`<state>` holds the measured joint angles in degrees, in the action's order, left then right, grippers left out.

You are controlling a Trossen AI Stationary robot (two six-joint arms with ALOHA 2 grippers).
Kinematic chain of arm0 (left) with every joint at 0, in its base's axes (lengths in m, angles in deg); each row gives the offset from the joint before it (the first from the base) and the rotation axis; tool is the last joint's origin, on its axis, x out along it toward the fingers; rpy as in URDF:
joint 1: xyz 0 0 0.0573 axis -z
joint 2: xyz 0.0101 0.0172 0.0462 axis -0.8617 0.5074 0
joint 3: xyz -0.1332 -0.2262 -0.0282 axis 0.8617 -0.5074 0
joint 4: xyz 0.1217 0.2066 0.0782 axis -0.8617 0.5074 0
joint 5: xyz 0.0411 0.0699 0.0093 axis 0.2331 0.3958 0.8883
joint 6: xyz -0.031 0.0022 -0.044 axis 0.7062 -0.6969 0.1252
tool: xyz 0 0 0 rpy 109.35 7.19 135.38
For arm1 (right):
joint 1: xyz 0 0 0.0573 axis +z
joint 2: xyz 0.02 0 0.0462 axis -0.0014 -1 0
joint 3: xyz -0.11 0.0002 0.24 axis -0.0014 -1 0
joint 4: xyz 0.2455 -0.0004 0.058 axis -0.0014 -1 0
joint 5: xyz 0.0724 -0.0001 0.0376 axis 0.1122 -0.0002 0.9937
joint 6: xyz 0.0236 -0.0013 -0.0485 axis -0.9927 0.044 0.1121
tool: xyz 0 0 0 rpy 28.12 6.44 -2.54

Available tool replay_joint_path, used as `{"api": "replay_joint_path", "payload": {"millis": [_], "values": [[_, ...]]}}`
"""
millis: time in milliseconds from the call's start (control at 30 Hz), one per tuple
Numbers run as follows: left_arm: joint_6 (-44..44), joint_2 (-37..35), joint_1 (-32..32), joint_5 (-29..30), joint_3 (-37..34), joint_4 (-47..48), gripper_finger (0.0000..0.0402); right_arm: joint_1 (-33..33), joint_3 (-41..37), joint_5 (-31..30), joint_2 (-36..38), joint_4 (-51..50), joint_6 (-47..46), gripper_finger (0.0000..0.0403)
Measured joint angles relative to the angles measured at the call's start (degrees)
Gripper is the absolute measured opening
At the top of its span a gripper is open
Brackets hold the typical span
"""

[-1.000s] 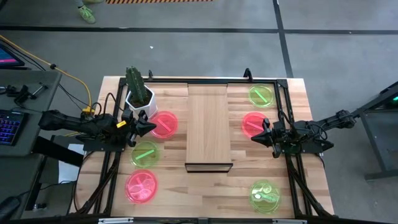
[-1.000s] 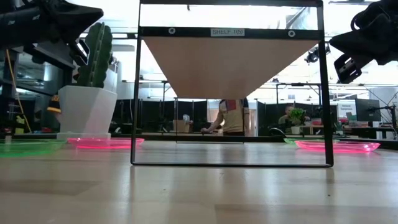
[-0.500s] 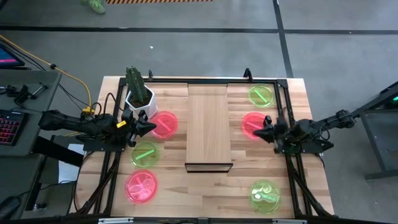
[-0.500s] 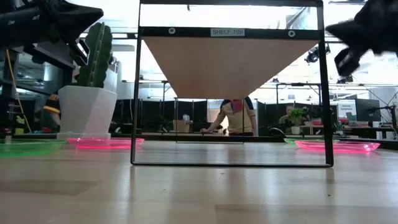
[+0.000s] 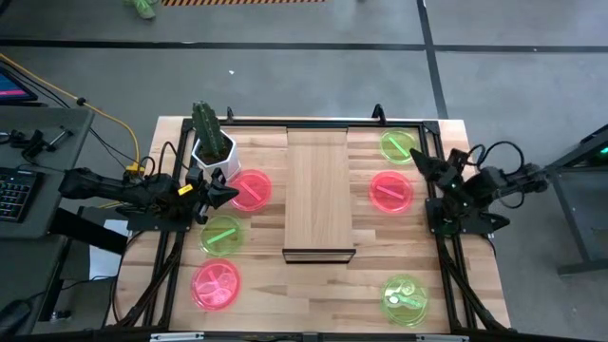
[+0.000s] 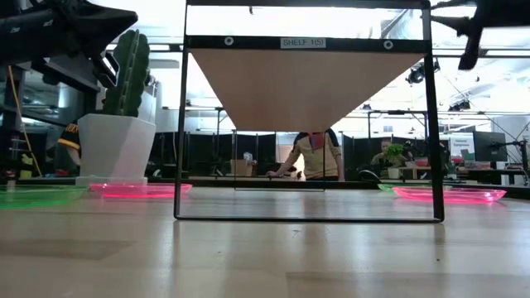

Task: Place and stack plates onto a shelf
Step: Put the top right green plate on the shelf

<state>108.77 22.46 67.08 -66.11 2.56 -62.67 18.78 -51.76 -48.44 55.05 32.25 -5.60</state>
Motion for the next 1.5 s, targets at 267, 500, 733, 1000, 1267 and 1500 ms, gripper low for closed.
{"api": "replay_joint_path", "payload": {"millis": [267, 500, 733, 1000, 1267, 1500], "values": [[0.0, 0.0, 0.0, 0.0, 0.0, 0.0, 0.0003, -7.9, 25.3, -11.7, -19.4, -51.5, -13.7, 0.0143], [0.0, 0.0, 0.0, 0.0, 0.0, 0.0, 0.0003, -25.5, 26.7, 2.8, -33.0, -79.0, -52.3, 0.0204], [0.0, 0.0, 0.0, 0.0, 0.0, 0.0, 0.0003, -38.8, 25.4, 12.0, -45.6, -78.8, -58.0, 0.0188], [0.0, 0.0, 0.0, 0.0, 0.0, 0.0, 0.0003, -47.7, 25.3, 19.5, -56.1, -78.7, -63.7, 0.0154], [0.0, 0.0, 0.0, 0.0, 0.0, 0.0, 0.0003, -54.0, 25.3, 22.9, -62.3, -75.9, -62.3, 0.0149], [0.0, 0.0, 0.0, 0.0, 0.0, 0.0, 0.0003, -59.9, 25.3, 26.6, -67.2, -70.2, -57.1, 0.0149]]}}
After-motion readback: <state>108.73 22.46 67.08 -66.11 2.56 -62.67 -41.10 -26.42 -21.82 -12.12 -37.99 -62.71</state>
